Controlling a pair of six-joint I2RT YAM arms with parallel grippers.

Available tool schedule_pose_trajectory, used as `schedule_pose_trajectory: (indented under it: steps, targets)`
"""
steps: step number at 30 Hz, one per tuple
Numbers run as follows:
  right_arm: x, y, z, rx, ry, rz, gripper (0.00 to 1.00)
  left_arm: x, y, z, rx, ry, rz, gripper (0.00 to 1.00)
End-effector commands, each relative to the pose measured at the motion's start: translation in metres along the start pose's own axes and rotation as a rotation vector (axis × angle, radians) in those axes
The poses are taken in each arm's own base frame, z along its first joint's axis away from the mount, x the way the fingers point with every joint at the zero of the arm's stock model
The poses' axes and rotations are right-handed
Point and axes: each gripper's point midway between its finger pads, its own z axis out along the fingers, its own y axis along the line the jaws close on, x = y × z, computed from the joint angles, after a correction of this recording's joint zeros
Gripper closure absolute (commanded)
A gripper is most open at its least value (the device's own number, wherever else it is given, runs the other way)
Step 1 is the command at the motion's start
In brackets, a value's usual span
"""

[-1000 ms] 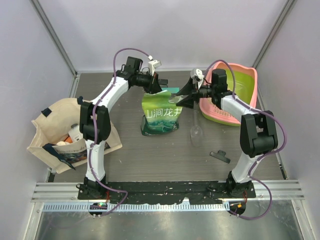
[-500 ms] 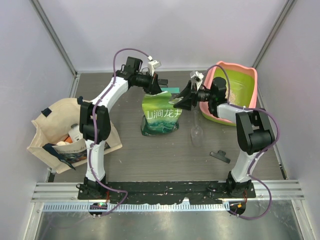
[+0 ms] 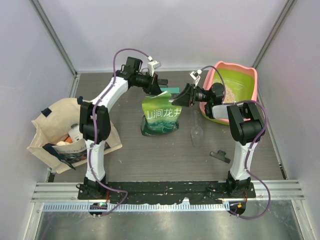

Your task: Fill the litter box with clean litter

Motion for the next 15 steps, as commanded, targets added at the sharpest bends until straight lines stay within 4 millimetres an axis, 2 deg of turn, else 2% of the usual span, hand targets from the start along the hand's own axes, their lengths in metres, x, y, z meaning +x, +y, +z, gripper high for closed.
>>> schedule_pose_trajectory:
  steps: [1, 8, 10, 11, 13, 14, 15]
  targets:
    - [-0.026, 0.046, 0.006, -0.129, -0.045, -0.375, 0.43, -0.023, -0.008, -0.017, -0.012, -0.05, 0.055, 0.92]
    - [-0.012, 0.052, 0.005, -0.131, -0.034, -0.392, 0.43, -0.03, -0.011, -0.023, -0.023, -0.066, 0.069, 0.92]
    - [-0.015, 0.053, 0.005, -0.12, -0.053, -0.402, 0.45, -0.03, -0.01, -0.024, -0.027, -0.066, 0.067, 0.92]
    - [-0.013, 0.049, 0.005, -0.102, -0.052, -0.369, 0.45, -0.031, -0.012, -0.025, -0.029, -0.067, 0.07, 0.92]
    - [-0.019, 0.046, 0.005, -0.062, -0.075, -0.424, 0.45, -0.031, -0.012, -0.026, -0.03, -0.066, 0.068, 0.92]
    - [-0.015, 0.038, 0.006, -0.026, -0.057, -0.367, 0.46, -0.032, -0.013, -0.027, -0.032, -0.068, 0.073, 0.92]
    - [-0.02, 0.029, 0.005, 0.018, -0.073, -0.46, 0.46, -0.031, -0.012, -0.027, -0.034, -0.065, 0.068, 0.92]
